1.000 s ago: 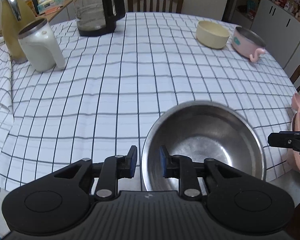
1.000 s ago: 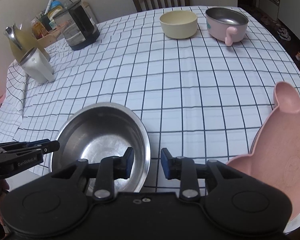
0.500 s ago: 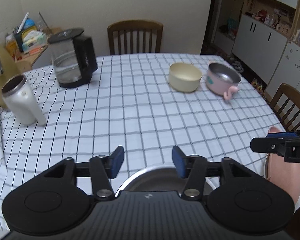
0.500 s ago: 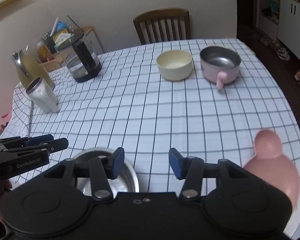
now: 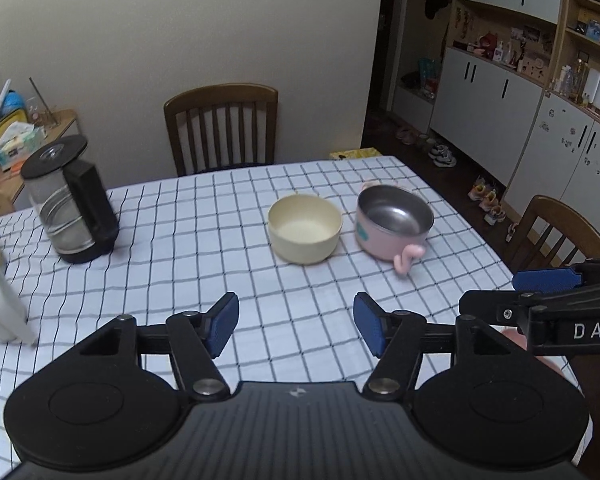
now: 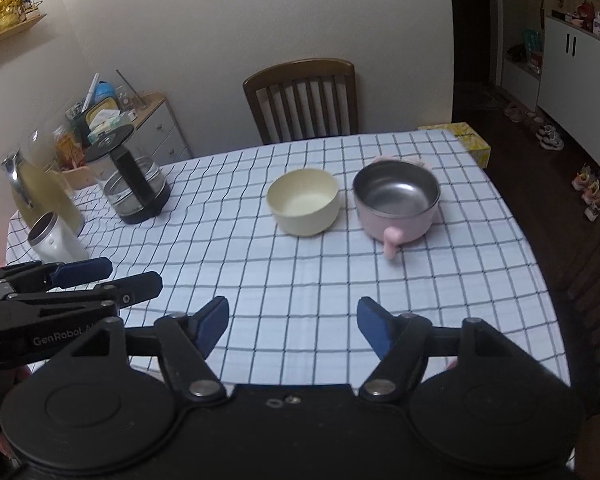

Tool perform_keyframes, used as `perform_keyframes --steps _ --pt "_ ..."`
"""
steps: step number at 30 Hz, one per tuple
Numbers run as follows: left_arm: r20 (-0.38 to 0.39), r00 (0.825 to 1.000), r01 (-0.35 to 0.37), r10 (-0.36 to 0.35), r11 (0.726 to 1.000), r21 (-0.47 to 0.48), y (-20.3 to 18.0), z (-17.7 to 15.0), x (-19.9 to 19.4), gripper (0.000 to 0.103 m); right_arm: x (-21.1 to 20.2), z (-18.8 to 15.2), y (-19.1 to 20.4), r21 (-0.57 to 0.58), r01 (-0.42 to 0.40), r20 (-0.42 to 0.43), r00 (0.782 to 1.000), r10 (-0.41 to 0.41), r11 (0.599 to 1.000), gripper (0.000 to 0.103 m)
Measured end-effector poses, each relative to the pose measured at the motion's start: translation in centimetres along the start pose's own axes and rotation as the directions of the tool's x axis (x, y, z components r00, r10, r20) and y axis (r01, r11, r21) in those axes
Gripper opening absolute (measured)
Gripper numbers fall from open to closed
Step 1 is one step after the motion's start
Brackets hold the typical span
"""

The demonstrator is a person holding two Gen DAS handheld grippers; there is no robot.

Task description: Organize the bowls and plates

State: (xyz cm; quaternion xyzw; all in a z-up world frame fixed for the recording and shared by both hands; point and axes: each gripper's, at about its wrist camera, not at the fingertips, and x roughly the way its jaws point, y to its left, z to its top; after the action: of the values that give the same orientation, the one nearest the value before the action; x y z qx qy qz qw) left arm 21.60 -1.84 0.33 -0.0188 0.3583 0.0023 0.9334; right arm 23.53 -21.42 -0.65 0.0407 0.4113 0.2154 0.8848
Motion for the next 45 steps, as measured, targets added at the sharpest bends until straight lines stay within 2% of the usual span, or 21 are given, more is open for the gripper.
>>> perform_keyframes --steps 2,9,14,22,29,35,45 --pt "0.017 1.000 -0.005 0.005 1.000 -0.001 -0.6 0.9 0.8 0.075 0.2 0.8 -0.8 -0.005 0.010 0.010 1.000 -0.010 1.000 0.078" --pt "0.021 1.000 0.010 -0.010 1.000 -0.029 -1.8 3.8 4.0 0.077 1.7 3.5 -3.6 -0.008 0.042 0.032 0.999 -0.042 0.999 0.088" --pt "0.013 1.000 0.015 -0.014 0.999 -0.040 -2.3 5.4 6.8 0.079 3.2 5.1 -5.5 -0.017 0.079 0.042 0.996 -0.078 0.997 0.102" --pt "-0.022 1.000 0.019 -0.020 1.000 -0.017 -4.0 8.8 11.9 0.079 6.5 7.5 -9.0 -0.028 0.112 0.022 0.994 -0.111 0.993 0.103" --pt "-0.092 0.996 0.026 -0.024 1.000 0.015 -5.5 11.3 17.2 0.079 10.3 9.2 -12.2 -0.011 0.166 -0.019 0.986 -0.166 0.986 0.103" --pt "-0.210 0.975 0.076 -0.071 0.997 0.016 -6.0 12.3 22.5 0.079 13.4 10.2 -13.9 -0.005 0.173 -0.072 0.982 -0.173 0.985 0.100" --pt "-0.294 0.952 0.091 -0.083 0.996 0.014 -7.1 13.1 28.6 0.078 17.7 10.9 -16.0 0.034 0.180 -0.151 0.973 -0.173 0.983 0.089"
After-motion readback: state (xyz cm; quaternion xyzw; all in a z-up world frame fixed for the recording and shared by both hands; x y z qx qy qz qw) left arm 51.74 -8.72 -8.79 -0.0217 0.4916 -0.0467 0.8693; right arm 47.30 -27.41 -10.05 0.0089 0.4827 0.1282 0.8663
